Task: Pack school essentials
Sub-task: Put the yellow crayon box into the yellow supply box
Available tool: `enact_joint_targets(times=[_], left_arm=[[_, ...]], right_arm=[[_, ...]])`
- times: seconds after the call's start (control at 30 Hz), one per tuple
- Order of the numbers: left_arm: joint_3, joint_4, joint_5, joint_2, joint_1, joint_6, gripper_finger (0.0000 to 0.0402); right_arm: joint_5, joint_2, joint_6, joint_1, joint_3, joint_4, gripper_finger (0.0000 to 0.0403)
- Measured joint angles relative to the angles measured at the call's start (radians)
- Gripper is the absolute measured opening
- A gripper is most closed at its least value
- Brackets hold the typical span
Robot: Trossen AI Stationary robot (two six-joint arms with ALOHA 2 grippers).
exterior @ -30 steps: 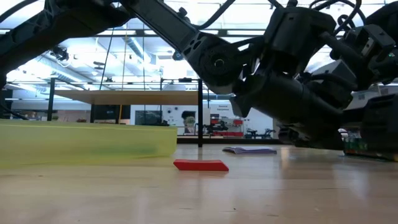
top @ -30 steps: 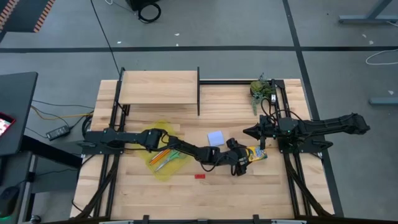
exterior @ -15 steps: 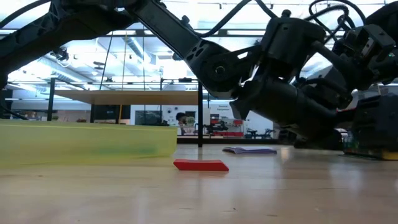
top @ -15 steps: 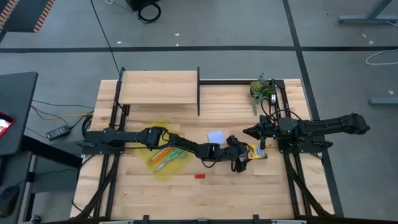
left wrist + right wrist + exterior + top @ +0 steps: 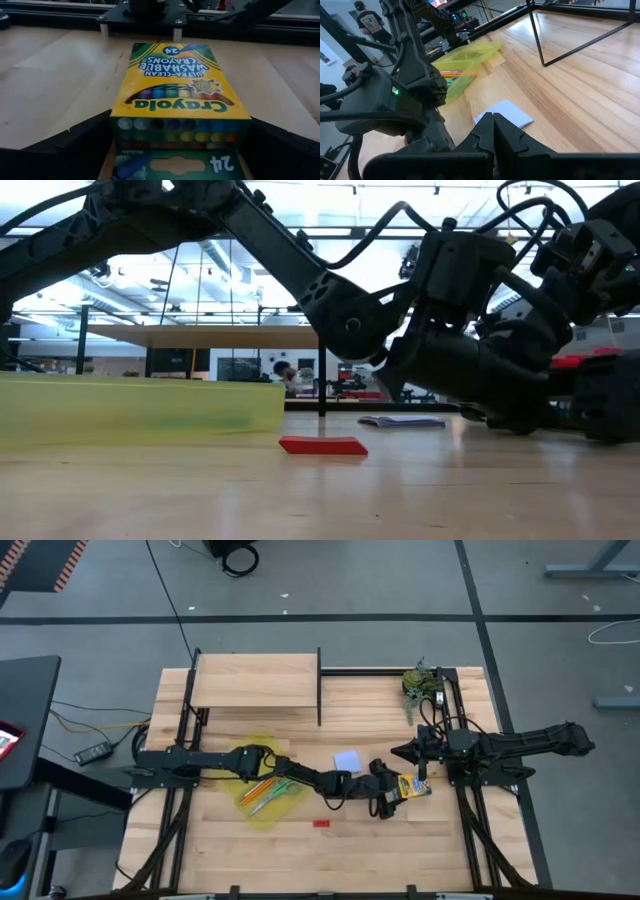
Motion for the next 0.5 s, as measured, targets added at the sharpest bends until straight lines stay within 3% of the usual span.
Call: enact_joint_targets(times=[0.27,0.5], left_arm=[[0.000,0.018,-0.005,0.002,-0.001,0.008,0.0395],[-0.001,0.019,-0.007,0.002,0.000,0.008,0.0338]], right_arm=[[0.000,0.003,0.000,0.000,0.000,-0.002,0.0010],[0.000,0.003,0.000,0.000,0.000,-0.003,0.0010]])
